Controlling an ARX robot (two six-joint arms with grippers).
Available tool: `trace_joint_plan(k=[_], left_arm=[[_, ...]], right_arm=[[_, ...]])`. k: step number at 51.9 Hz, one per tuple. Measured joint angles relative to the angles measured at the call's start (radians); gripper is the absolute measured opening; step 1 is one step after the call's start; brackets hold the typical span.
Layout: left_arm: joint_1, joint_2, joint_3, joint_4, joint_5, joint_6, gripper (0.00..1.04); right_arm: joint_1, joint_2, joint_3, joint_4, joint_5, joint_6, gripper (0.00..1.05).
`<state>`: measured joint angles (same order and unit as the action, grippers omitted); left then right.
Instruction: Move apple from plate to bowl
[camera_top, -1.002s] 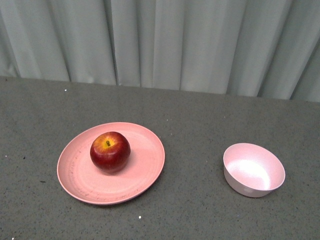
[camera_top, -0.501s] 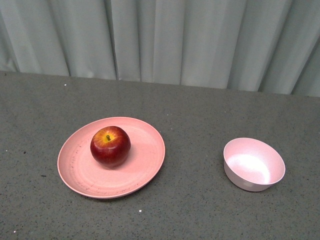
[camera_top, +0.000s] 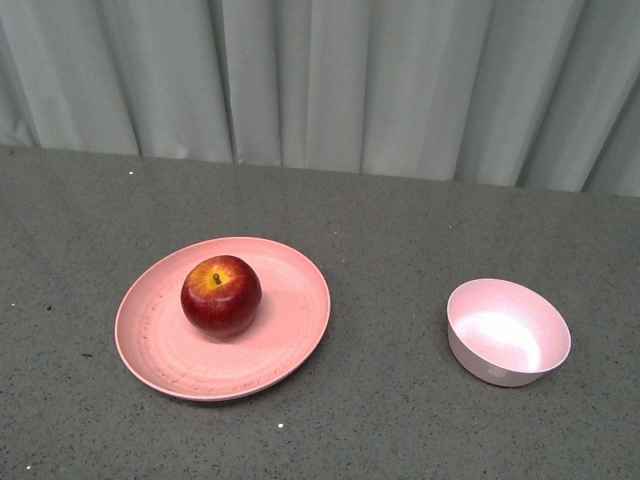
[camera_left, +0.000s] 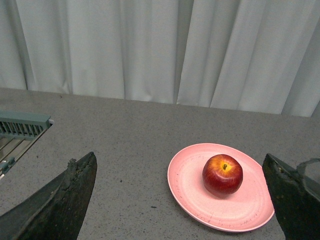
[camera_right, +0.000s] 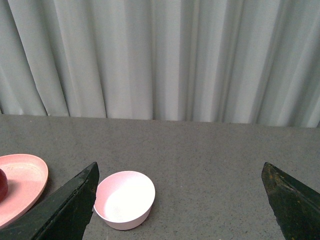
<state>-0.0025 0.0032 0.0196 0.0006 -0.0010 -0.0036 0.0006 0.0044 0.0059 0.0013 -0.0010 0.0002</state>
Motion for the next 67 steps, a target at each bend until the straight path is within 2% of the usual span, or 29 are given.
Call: trace_joint_plan(k=[67], left_arm=[[0.000,0.000,0.000,0.000,0.000,0.000,0.98]], right_arm=[[0.000,0.000,0.000,0.000,0.000,0.000,0.95]])
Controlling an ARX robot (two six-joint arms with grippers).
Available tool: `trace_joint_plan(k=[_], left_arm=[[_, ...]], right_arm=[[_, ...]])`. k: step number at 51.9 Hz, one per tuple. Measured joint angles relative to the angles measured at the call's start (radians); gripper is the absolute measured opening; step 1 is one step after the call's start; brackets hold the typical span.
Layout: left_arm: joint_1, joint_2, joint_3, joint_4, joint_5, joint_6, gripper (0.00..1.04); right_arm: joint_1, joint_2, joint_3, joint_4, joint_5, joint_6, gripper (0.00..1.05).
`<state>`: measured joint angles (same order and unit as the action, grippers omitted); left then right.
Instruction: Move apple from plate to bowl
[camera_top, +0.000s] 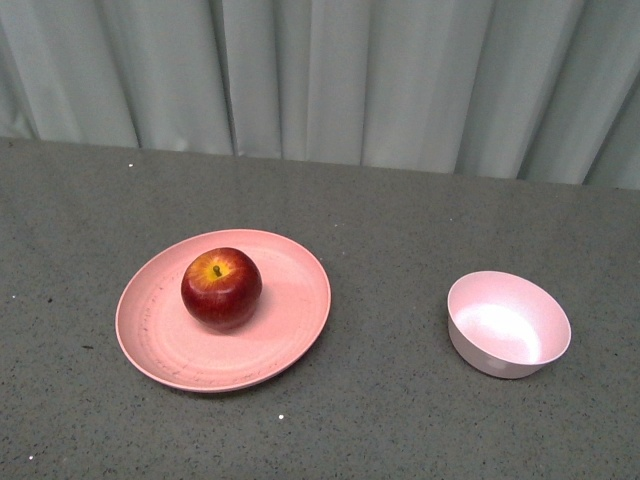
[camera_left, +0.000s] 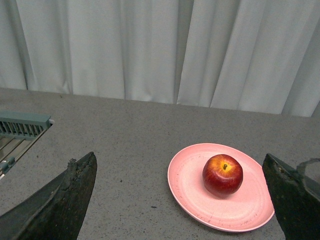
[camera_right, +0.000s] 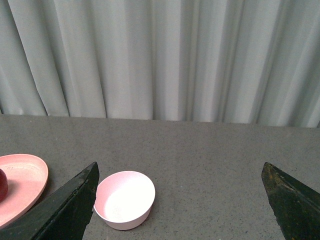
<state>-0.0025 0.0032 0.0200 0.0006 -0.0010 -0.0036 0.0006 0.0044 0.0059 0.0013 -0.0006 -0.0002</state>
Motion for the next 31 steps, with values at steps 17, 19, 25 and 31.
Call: trace_joint_plan(k=[17,19,25,31], left_arm=[[0.000,0.000,0.000,0.000,0.000,0.000,0.98],[0.000,0.000,0.000,0.000,0.000,0.000,0.98],[0.000,0.000,0.000,0.000,0.000,0.000,0.98],[0.000,0.000,0.000,0.000,0.000,0.000,0.98]], right_arm=[[0.061,0.602,0.115,0.148,-0.089,-0.119,0.95],[0.069,0.720,0.147,0.220,-0.099,-0.129,0.95],[0.092,1.046,0.249,0.323,-0.085,-0.186,0.95],[0.114,1.295,0.328,0.332,-0.087,-0.222,0.95]])
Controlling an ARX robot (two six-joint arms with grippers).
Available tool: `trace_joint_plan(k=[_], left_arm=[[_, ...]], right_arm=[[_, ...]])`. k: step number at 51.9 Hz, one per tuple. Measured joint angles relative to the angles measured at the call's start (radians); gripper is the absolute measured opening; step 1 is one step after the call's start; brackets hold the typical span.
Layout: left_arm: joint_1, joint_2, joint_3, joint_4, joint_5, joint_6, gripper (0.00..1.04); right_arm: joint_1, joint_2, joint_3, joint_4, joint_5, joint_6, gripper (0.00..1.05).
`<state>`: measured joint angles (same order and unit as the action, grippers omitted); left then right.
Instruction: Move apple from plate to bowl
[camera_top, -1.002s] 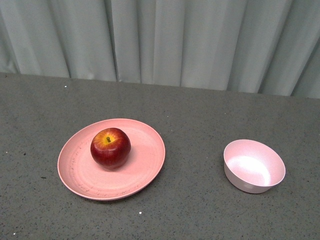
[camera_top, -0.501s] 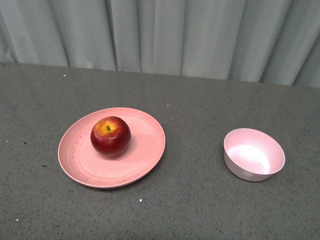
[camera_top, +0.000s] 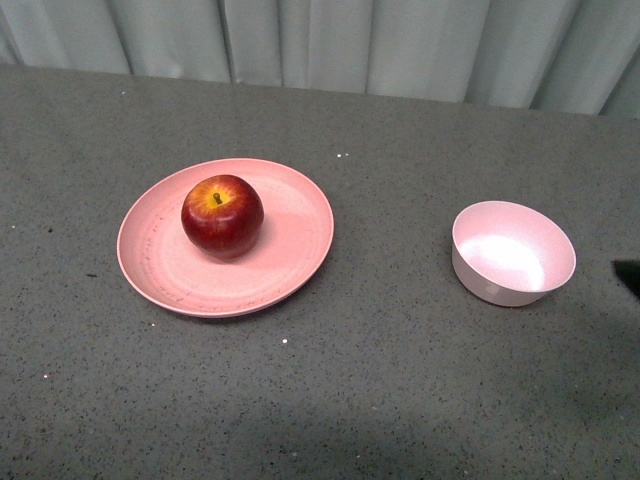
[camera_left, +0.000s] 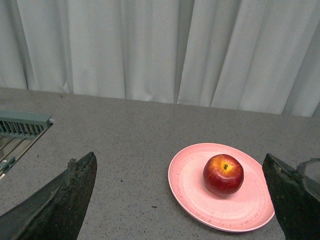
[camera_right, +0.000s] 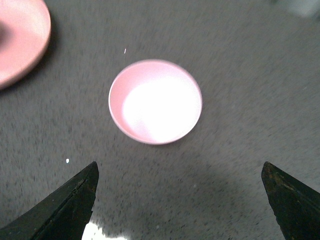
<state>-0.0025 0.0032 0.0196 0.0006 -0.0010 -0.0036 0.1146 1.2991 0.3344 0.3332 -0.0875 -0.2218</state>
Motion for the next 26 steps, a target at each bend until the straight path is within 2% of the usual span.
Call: trace_joint_plan(k=[9,26], left_arm=[[0.000,0.000,0.000,0.000,0.000,0.000,0.98],[0.000,0.000,0.000,0.000,0.000,0.000,0.98]], right_arm=[[0.031,0.306,0.163,-0.014,0.009,-0.035,0.95],[0.101,0.626,0.443,-0.108,-0.001,-0.040,0.95]])
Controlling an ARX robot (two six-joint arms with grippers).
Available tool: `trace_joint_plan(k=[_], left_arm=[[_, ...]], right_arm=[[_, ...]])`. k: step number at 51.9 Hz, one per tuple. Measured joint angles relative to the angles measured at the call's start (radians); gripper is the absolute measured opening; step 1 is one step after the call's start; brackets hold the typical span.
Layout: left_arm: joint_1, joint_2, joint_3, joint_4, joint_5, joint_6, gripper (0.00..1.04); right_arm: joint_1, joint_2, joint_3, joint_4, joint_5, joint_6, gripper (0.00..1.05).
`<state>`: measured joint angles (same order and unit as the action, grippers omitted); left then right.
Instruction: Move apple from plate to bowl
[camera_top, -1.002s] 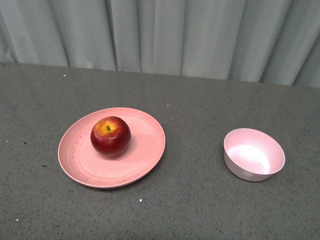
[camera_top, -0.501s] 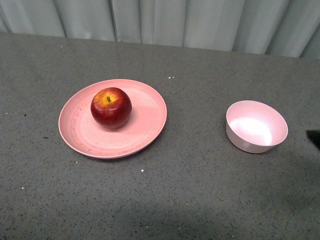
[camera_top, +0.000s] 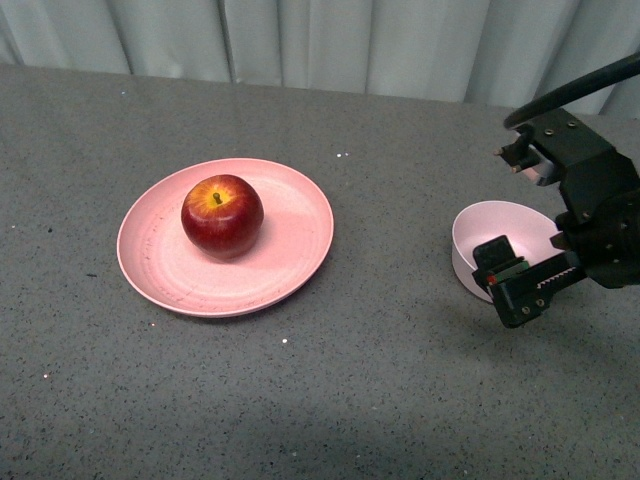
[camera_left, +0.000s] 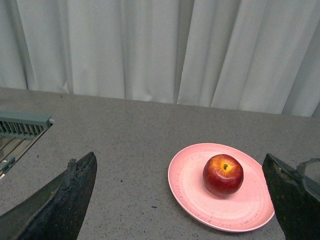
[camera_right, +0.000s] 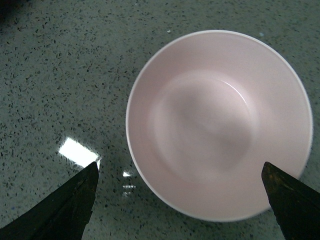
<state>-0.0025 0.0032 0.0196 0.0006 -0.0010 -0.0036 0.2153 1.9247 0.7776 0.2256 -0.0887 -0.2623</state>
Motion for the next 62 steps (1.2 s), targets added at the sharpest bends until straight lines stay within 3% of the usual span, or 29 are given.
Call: trace_joint_plan(k=[9,24,36,51,62], left_arm=[[0.000,0.000,0.000,0.000,0.000,0.000,0.98],[0.000,0.000,0.000,0.000,0.000,0.000,0.98],[0.000,0.000,0.000,0.000,0.000,0.000,0.98],[0.000,0.000,0.000,0.000,0.000,0.000,0.98],[0.000,0.000,0.000,0.000,0.000,0.000,0.98]], right_arm=[[0.037,0.114,0.108,-0.034,0.000,0.003,0.93],[0.042,0.182,0.188,-0.083,0.005,0.006,0.48],[0.037,0.187,0.196,-0.110,0.003,0.010,0.02],[0.051,0.140,0.202,-0.141,-0.050,0.037,0.01],[0.142,0.134,0.256,-0.159,-0.093,0.106,0.01]])
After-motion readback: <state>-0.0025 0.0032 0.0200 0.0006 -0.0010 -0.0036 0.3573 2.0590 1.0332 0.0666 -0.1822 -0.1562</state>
